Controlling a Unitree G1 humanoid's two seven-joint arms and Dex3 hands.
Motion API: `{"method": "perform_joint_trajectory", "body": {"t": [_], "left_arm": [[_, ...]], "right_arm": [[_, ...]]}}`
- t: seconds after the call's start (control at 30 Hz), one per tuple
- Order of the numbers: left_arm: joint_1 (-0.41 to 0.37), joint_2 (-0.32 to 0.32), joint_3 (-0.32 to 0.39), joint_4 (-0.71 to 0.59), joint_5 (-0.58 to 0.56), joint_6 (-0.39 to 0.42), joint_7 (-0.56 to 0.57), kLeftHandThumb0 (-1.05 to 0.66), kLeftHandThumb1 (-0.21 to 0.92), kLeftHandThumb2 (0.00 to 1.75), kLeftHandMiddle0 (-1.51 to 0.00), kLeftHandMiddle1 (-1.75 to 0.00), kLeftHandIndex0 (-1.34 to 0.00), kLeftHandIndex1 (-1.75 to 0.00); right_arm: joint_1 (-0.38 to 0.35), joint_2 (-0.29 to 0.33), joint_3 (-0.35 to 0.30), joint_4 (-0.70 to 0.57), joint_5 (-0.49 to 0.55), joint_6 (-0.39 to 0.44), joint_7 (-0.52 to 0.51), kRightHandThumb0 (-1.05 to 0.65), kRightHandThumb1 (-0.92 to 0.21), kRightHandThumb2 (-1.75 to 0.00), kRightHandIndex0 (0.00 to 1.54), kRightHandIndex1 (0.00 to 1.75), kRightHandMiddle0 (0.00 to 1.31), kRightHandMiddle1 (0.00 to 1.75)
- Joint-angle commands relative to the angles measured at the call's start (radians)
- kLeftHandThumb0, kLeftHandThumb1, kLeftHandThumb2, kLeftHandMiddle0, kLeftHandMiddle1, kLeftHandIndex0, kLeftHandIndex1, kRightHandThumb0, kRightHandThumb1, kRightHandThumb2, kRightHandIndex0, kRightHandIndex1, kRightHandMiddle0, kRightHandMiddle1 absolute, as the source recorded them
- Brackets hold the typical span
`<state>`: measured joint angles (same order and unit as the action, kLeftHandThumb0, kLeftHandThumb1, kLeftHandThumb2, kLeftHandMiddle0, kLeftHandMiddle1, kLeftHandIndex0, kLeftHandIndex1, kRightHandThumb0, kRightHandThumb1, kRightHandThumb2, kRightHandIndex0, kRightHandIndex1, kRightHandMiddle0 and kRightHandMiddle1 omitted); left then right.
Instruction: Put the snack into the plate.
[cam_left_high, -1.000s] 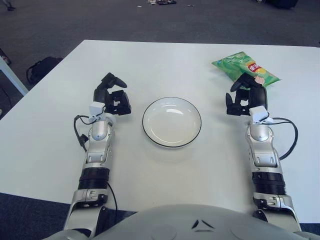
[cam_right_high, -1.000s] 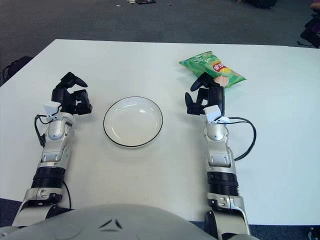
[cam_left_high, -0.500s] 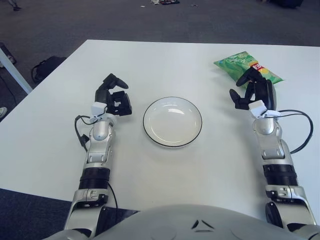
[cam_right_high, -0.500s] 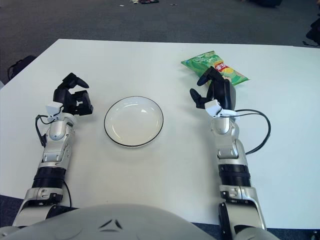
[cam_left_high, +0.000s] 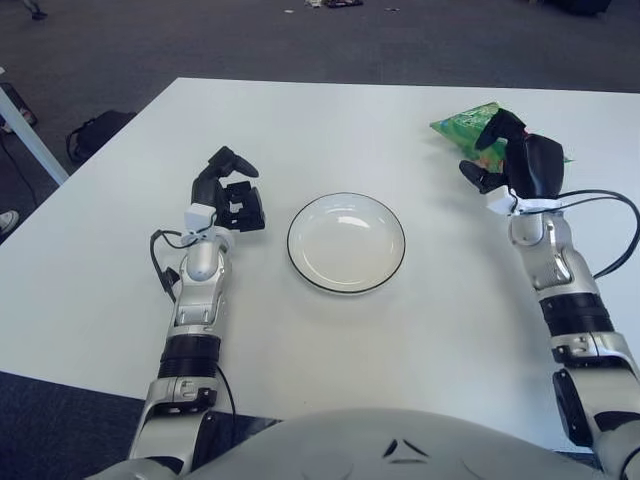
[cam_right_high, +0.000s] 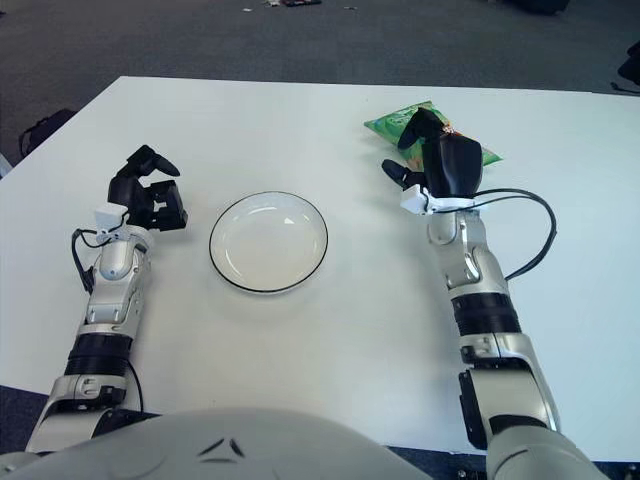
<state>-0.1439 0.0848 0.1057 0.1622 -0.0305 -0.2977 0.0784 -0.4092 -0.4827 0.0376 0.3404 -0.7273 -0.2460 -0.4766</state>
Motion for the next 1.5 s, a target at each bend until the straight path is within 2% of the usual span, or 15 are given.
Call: {"method": "perform_joint_trajectory", "body": {"t": [0.0,0.17,0.27,0.43,0.5,0.53,0.6,0.63,0.7,0.83,0.9,1.0,1.1,1.47], "left_arm": [[0.134,-0.048,-0.009,0.078,0.0,0.002,0.003,-0.57,0.12,1.56,-1.43,-1.75,-0.79,-1.75],[0.135,-0.045,-0.013,0.078,0.005,-0.003,0.0,-0.57,0.12,1.56,-1.42,-1.75,-0.78,-1.75],[0.136,-0.044,-0.016,0.078,0.008,-0.01,-0.002,-0.56,0.14,1.54,-1.42,-1.75,-0.77,-1.75],[0.133,-0.045,-0.014,0.084,0.009,-0.016,0.002,-0.56,0.15,1.52,-1.41,-1.75,-0.76,-1.75],[0.131,-0.044,-0.012,0.091,0.008,-0.023,0.002,-0.56,0.15,1.52,-1.41,-1.75,-0.76,-1.75],[0.13,-0.044,-0.011,0.093,0.008,-0.026,0.002,-0.56,0.15,1.52,-1.41,-1.75,-0.76,-1.75],[0.129,-0.042,-0.01,0.1,0.009,-0.035,0.0,-0.56,0.15,1.53,-1.42,-1.75,-0.76,-1.75],[0.128,-0.041,-0.01,0.103,0.01,-0.04,0.0,-0.56,0.15,1.53,-1.42,-1.75,-0.76,-1.75],[0.127,-0.039,-0.009,0.108,0.01,-0.047,-0.001,-0.56,0.14,1.53,-1.42,-1.75,-0.77,-1.75],[0.125,-0.036,-0.009,0.118,0.008,-0.058,-0.007,-0.57,0.13,1.55,-1.43,-1.75,-0.78,-1.75],[0.122,-0.033,-0.009,0.128,0.012,-0.07,-0.006,-0.57,0.12,1.56,-1.43,-1.75,-0.79,-1.75],[0.12,-0.029,-0.011,0.137,0.02,-0.083,-0.002,-0.58,0.11,1.57,-1.43,-1.75,-0.79,-1.75],[0.119,-0.02,-0.015,0.146,0.038,-0.095,0.002,-0.58,0.11,1.58,-1.43,-1.75,-0.8,-1.75],[0.108,0.001,-0.016,0.2,0.049,-0.16,-0.015,-0.57,0.12,1.56,-1.45,-1.75,-0.78,-1.75]], "right_arm": [[-0.059,-0.056,0.032,0.06,-0.052,-0.012,-0.031,-0.42,-0.5,-1.09,0.98,1.75,0.47,1.75],[-0.105,-0.096,0.066,0.1,-0.09,-0.005,-0.04,-0.42,-0.52,-1.06,0.85,1.75,0.45,1.75],[-0.133,-0.12,0.085,0.118,-0.114,0.002,-0.041,-0.14,-0.38,-1.24,0.71,1.72,0.39,1.75],[-0.164,-0.145,0.108,0.156,-0.134,0.001,-0.053,-0.03,-0.35,-1.27,0.64,1.69,0.35,1.75],[-0.193,-0.158,0.124,0.206,-0.148,-0.004,-0.069,-0.02,-0.39,-1.23,0.61,1.69,0.32,1.75],[-0.208,-0.164,0.132,0.236,-0.154,-0.008,-0.079,-0.02,-0.44,-1.16,0.57,1.66,0.3,1.75],[-0.242,-0.175,0.152,0.307,-0.162,-0.02,-0.103,-0.01,-0.63,-0.89,0.46,1.59,0.22,1.75],[-0.256,-0.18,0.161,0.337,-0.163,-0.027,-0.113,-0.01,-0.67,-0.83,0.44,1.57,0.21,1.75],[-0.281,-0.187,0.176,0.391,-0.165,-0.041,-0.129,-0.22,-0.78,-0.7,0.33,1.5,0.22,1.75],[-0.348,-0.199,0.219,0.522,-0.172,-0.067,-0.143,-0.32,-0.88,-0.57,0.24,1.38,0.2,1.75],[-0.384,-0.202,0.247,0.583,-0.181,-0.069,-0.141,-0.53,-0.8,-0.72,0.18,1.29,0.08,1.53],[-0.412,-0.204,0.275,0.63,-0.181,-0.073,-0.149,-0.63,-0.75,-0.82,0.14,1.23,0.03,1.4],[-0.435,-0.204,0.301,0.663,-0.184,-0.068,-0.16,-0.68,-0.73,-0.85,0.12,1.2,0.01,1.36],[-0.49,-0.2,0.364,0.725,-0.18,-0.029,-0.209,-0.76,-0.72,-0.83,0.14,1.21,0.0,1.39]]}}
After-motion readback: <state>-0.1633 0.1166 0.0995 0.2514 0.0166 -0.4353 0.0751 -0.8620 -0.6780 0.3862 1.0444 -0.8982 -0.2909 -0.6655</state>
